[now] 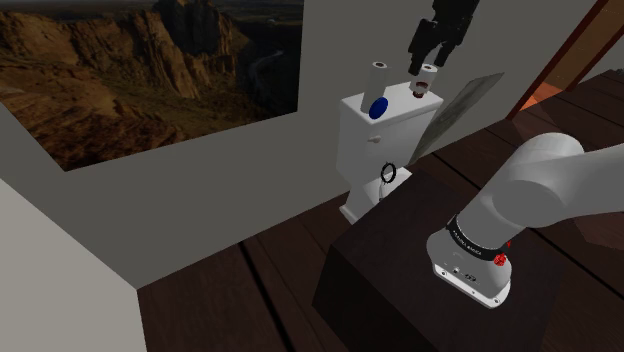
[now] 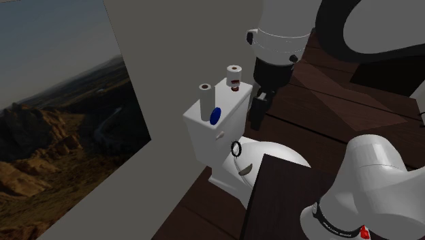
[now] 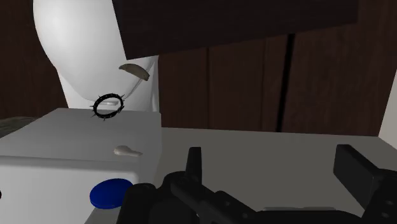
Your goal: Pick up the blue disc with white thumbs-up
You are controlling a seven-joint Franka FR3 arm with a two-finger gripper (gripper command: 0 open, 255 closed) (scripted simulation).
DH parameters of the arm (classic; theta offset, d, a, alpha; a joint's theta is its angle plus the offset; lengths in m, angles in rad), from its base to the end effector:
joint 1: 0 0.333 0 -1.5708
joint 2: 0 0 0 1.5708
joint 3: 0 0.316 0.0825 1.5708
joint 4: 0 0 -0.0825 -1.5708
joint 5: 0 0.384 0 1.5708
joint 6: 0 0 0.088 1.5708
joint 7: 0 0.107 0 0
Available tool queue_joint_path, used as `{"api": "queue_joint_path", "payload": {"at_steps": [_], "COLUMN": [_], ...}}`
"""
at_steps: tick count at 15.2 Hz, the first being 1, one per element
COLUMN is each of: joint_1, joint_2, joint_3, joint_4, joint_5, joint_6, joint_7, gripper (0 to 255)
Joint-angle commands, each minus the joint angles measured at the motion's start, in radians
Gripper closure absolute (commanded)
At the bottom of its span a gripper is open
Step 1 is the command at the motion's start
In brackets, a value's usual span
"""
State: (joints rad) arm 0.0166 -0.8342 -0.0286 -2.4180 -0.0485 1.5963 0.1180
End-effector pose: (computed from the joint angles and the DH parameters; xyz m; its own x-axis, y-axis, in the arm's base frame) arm 0.2957 -0.0110 0.5779 0.9927 -0.1193 0.0154 -0.1197 -0.9925 0.0257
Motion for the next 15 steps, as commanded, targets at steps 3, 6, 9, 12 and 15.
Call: {"api": "queue_joint_path", "payload": {"at_steps": [3,6,9,12,15], "joint_1": [0.008,0.018,0.031,0.051,0.085], "joint_2": [-0.012,-0.011,0.016,0.069,0.144], "joint_3": [-0.061,-0.156,-0.256,-0.358,-0.464], "joint_4": [-0.039,-0.082,-0.104,-0.105,-0.086], "joint_5": [-0.04,-0.101,-0.159,-0.209,-0.243], "joint_6": [0.035,0.092,0.156,0.226,0.3], "joint_7": [-0.11,-0.275,-0.44,-0.604,-0.769], "gripper": [0,0,0,0,0]}}
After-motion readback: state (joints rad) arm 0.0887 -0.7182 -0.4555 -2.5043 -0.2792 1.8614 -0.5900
